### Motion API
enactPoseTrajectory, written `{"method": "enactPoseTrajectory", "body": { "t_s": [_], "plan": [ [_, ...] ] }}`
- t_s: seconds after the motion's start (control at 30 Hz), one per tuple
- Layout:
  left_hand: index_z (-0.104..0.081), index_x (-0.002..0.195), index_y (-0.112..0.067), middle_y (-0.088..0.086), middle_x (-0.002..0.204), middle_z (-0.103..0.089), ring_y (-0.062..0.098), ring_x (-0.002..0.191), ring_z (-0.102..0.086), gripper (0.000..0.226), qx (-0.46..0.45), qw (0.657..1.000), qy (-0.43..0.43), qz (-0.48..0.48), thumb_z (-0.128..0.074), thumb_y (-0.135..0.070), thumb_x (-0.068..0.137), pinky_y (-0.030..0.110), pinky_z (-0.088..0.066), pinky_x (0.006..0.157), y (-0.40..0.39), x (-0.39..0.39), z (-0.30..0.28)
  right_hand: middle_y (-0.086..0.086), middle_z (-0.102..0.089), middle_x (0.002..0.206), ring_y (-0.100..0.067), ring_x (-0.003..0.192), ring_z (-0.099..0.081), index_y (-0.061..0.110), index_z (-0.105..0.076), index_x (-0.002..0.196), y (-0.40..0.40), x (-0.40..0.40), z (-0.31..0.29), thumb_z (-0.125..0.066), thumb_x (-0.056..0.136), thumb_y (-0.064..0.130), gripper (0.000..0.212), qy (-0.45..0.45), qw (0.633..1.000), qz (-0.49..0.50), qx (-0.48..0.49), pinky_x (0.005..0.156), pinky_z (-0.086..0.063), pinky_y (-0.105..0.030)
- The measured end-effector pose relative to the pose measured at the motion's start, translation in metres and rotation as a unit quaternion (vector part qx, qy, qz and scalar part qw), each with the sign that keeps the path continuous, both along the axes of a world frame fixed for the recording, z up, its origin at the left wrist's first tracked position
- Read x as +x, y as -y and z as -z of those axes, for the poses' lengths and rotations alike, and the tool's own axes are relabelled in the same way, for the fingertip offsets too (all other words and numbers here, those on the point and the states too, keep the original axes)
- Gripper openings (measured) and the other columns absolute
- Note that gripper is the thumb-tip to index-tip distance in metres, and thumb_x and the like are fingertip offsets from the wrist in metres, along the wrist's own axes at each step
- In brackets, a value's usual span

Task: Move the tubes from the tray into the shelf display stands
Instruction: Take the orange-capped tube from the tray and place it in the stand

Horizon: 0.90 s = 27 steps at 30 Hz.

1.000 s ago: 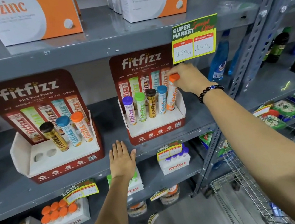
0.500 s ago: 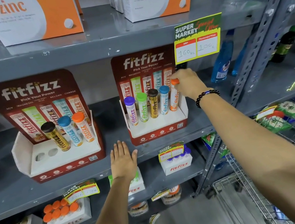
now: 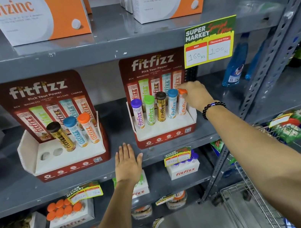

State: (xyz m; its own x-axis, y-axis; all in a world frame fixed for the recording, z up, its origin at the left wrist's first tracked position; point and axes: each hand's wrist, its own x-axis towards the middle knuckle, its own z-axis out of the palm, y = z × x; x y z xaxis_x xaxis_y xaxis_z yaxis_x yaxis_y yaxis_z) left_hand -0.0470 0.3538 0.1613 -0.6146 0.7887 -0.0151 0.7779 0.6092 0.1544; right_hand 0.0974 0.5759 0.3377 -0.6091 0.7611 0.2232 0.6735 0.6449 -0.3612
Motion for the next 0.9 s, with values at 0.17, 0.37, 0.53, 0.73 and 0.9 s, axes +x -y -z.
{"method": "enactPoseTrajectory", "body": {
  "t_s": [0.17,0.37,0.53,0.73,0.9],
  "plan": [
    [0.002,0.146,-0.009,0.009,0.158,0.002,0.025,0.144,0.005,0.065,-0.007,1.000,0.008,-0.002,-0.009,-0.049,0.096,0.034,0.007,0.112,0.000,-0.001,0.001,-0.019,-0.057,0.131,-0.036,0.115,-0.055,0.010,-0.054,0.129,0.000,-0.002,0.001,-0.051,0.092,0.006,0.037,-0.007,1.000,-0.009,-0.012,0.100,-0.044,-0.040],
    [0.003,0.146,-0.009,0.010,0.158,0.003,0.025,0.144,0.006,0.067,-0.021,1.000,0.017,0.004,-0.008,-0.050,0.095,0.035,0.006,0.114,0.000,-0.003,0.000,-0.020,-0.057,0.129,-0.037,0.113,-0.056,0.008,-0.055,0.127,0.003,0.001,0.000,-0.049,0.090,0.002,0.038,-0.010,0.999,-0.030,0.006,0.096,-0.048,-0.042],
    [0.004,0.145,-0.008,0.011,0.157,0.005,0.025,0.144,0.007,0.066,-0.013,0.999,0.035,0.001,-0.011,-0.049,0.096,0.035,0.006,0.114,0.005,-0.003,-0.001,-0.019,-0.044,0.143,-0.035,0.129,-0.042,0.005,-0.042,0.136,0.020,0.004,0.006,-0.051,0.089,0.005,0.048,-0.059,0.997,-0.014,0.050,0.108,-0.037,-0.043],
    [0.004,0.145,-0.007,0.010,0.157,0.004,0.024,0.144,0.009,0.066,0.017,0.999,0.023,-0.022,-0.012,-0.049,0.096,0.033,0.011,0.112,0.044,0.013,0.004,-0.022,-0.050,0.138,-0.035,0.132,-0.041,-0.002,-0.049,0.129,0.083,-0.021,0.025,-0.047,0.091,0.009,0.040,-0.136,0.971,-0.104,0.167,0.113,-0.027,-0.052],
    [-0.003,0.145,-0.005,0.014,0.156,-0.002,0.027,0.144,0.004,0.061,0.075,0.994,0.023,-0.078,-0.023,-0.041,0.099,0.033,0.013,0.113,0.125,0.022,0.008,-0.019,-0.042,0.145,-0.034,0.138,-0.032,0.001,-0.042,0.135,0.169,-0.071,0.049,-0.042,0.092,0.011,0.044,-0.126,0.950,-0.246,0.145,0.116,-0.019,-0.048]
  ]
}}
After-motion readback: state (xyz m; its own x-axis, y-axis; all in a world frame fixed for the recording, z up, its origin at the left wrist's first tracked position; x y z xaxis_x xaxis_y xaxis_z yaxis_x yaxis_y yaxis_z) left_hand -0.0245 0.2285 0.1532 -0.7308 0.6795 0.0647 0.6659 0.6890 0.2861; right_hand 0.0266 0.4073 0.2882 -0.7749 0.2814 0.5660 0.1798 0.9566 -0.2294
